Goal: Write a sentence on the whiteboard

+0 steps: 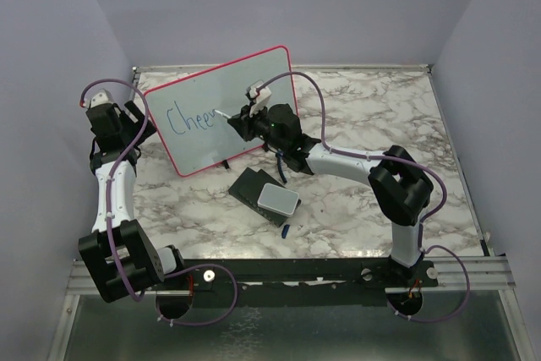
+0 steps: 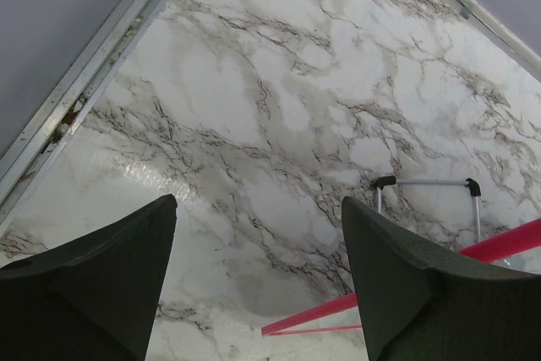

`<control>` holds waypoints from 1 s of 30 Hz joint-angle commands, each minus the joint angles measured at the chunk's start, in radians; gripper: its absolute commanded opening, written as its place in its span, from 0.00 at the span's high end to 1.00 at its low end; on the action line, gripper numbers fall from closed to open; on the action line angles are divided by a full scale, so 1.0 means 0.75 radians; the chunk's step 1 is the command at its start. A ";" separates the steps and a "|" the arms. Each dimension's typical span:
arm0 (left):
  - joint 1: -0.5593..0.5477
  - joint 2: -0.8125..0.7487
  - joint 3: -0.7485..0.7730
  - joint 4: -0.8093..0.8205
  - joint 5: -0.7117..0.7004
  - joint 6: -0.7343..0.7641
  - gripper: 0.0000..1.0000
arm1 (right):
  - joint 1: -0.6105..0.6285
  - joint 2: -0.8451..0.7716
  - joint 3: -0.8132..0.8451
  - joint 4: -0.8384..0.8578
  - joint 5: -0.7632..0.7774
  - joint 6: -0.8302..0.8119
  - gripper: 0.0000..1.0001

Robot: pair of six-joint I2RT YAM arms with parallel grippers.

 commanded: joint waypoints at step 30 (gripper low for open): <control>-0.023 -0.022 -0.011 0.025 0.044 0.011 0.20 | -0.001 -0.128 -0.164 0.136 0.073 0.014 0.99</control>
